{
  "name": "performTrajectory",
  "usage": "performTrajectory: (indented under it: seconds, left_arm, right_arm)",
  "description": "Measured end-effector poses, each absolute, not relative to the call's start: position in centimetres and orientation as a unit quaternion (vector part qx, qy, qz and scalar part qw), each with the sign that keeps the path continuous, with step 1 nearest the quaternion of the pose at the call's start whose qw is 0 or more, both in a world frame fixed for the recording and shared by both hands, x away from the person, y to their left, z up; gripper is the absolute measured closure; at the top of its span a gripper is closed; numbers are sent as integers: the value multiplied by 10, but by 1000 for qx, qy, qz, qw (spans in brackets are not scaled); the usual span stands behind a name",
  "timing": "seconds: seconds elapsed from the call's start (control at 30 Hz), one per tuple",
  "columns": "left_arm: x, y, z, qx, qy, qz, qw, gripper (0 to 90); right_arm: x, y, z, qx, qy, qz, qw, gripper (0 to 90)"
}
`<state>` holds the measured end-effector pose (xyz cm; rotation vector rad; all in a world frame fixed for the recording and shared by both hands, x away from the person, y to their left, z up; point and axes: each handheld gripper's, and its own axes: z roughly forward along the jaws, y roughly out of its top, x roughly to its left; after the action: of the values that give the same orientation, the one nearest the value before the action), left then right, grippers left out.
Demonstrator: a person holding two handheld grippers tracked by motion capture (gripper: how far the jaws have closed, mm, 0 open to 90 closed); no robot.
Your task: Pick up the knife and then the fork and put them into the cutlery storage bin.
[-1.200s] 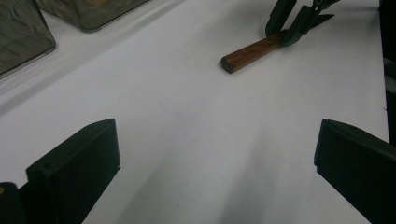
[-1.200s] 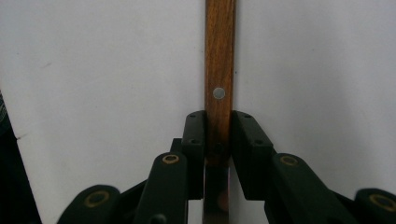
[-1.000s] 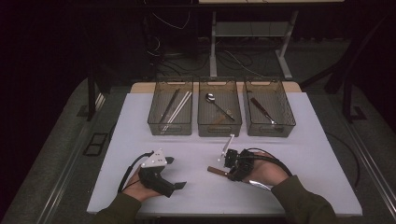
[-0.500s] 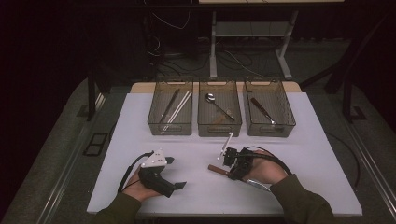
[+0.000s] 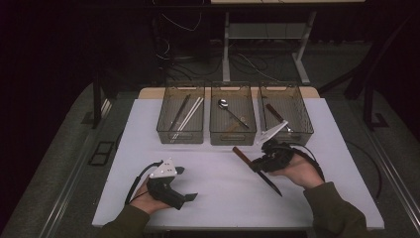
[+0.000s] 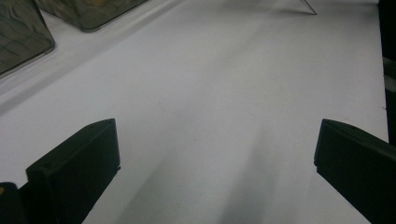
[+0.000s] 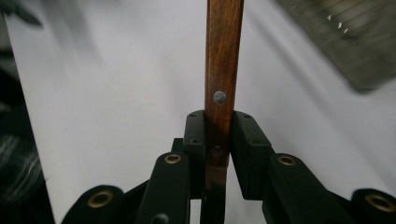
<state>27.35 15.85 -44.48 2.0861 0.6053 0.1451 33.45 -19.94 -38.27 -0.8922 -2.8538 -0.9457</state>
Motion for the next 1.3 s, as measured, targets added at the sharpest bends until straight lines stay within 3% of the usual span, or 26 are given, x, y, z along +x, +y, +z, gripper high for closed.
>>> performTrajectory:
  seconds: [0.33, 0.67, 1.03, 1.3]
  left_arm:
    - [273, 158, -445, 849, 247, 58, 464, 0]
    - [274, 158, -445, 850, 245, 60, 463, 0]
    - [273, 159, -445, 847, 248, 58, 466, 0]
    - [273, 159, -445, 847, 247, 58, 467, 0]
  right_arm:
    - [346, -245, -365, -339, -859, -383, -21, 771]
    - [365, -273, -326, -375, -835, -395, -84, 771]
    - [411, -290, -281, -411, -809, -384, -169, 771]
    - [453, -295, -289, -443, -793, -365, -203, 770]
